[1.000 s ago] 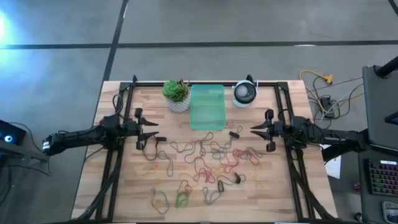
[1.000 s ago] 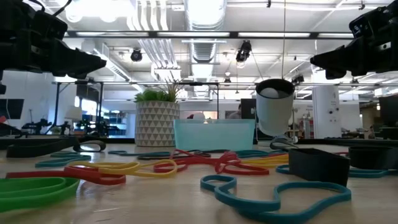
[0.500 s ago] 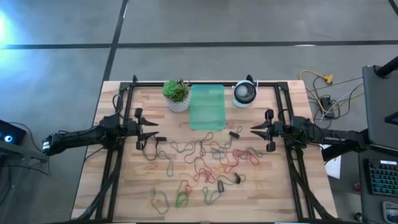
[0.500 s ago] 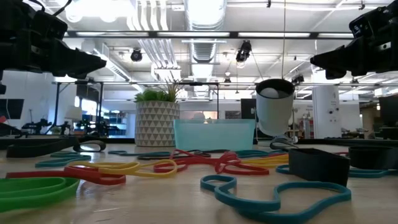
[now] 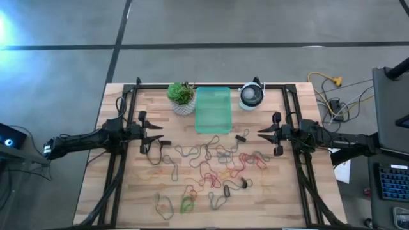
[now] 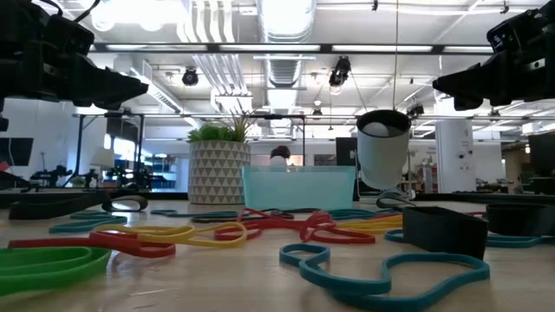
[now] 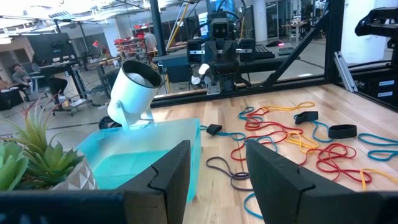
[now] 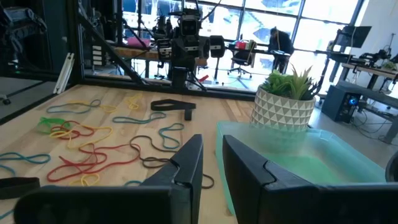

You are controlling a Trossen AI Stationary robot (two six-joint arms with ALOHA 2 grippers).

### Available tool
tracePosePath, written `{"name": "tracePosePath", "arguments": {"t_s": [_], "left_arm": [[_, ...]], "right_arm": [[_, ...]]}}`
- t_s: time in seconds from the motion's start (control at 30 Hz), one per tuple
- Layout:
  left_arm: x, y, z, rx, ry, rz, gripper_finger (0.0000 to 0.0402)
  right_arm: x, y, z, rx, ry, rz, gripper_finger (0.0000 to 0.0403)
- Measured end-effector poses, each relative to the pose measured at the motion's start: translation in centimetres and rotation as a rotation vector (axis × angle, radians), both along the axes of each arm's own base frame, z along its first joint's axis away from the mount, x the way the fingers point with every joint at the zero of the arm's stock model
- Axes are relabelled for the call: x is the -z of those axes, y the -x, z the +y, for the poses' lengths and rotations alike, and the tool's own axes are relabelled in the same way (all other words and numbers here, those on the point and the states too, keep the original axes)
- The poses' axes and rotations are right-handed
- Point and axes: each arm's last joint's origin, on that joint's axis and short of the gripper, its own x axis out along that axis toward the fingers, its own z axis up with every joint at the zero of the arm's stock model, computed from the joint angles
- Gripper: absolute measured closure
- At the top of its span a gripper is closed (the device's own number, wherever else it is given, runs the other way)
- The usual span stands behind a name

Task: Pick and place rubber bands into bin

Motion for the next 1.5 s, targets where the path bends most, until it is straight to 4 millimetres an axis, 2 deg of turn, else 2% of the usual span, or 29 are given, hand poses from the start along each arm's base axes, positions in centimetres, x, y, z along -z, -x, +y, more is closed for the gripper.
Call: {"name": "tracePosePath", "arguments": {"t_s": [0.83, 1.1, 1.5], "left_arm": [[-0.01, 0.00, 0.00, 0.000, 0.000, -0.001, 0.0260], [-0.01, 0.00, 0.00, 0.000, 0.000, -0.001, 0.0260], [0.00, 0.00, 0.00, 0.000, 0.000, 0.000, 0.0260]], "right_arm": [[-0.09, 0.00, 0.00, 0.000, -0.007, -0.010, 0.0346], [-0.35, 0.00, 0.00, 0.000, -0.475, -0.051, 0.0346], [-0.42, 0.00, 0.00, -0.001, -0.477, -0.059, 0.0346]]}}
